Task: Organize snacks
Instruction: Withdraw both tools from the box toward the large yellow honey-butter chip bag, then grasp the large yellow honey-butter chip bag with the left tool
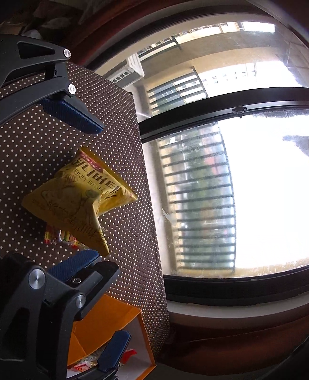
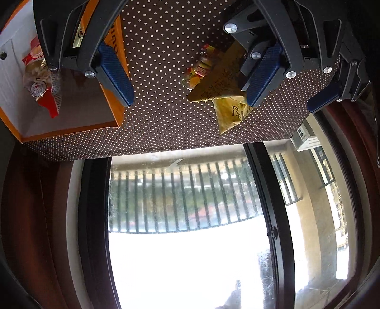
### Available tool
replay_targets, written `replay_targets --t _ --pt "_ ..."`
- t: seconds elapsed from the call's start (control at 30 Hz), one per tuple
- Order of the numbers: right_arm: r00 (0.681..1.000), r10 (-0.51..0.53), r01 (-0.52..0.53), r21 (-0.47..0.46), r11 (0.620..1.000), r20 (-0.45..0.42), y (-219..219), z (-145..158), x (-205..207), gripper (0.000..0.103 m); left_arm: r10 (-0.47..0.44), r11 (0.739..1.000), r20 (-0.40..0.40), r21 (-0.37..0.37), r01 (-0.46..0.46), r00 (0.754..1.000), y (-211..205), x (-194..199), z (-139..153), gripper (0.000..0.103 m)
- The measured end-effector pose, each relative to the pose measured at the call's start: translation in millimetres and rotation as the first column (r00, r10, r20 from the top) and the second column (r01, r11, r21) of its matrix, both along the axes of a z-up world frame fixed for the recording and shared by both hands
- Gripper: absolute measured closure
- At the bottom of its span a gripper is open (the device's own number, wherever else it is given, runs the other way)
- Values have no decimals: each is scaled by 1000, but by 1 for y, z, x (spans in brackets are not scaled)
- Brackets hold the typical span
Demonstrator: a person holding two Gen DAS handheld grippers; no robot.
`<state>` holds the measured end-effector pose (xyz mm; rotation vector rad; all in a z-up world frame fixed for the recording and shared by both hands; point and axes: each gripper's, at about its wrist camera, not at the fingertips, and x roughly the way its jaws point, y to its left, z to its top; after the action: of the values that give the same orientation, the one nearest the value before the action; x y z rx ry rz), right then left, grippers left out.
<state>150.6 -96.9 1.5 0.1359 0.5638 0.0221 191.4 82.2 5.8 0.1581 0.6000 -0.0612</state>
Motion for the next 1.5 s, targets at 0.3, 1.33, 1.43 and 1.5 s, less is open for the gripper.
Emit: replay_targets --t 0.3,1.33,1.43,1.5 --pt "998 -22 25 48 999 -63 0 -17 36 6 -26 1000 -68 1 26 997 7 42 -19 4" --pt "985 -47 46 -8 999 -166 3 -64 81 10 -81 995 -155 -65 72 985 14 78 -70 32" --pt "986 -35 35 0 999 -162 3 -62 78 10 -77 996 -142 -59 69 987 15 73 -69 38" --pt "987 -28 28 3 1000 -159 6 -63 75 10 -71 996 -137 -59 63 988 16 69 -68 41"
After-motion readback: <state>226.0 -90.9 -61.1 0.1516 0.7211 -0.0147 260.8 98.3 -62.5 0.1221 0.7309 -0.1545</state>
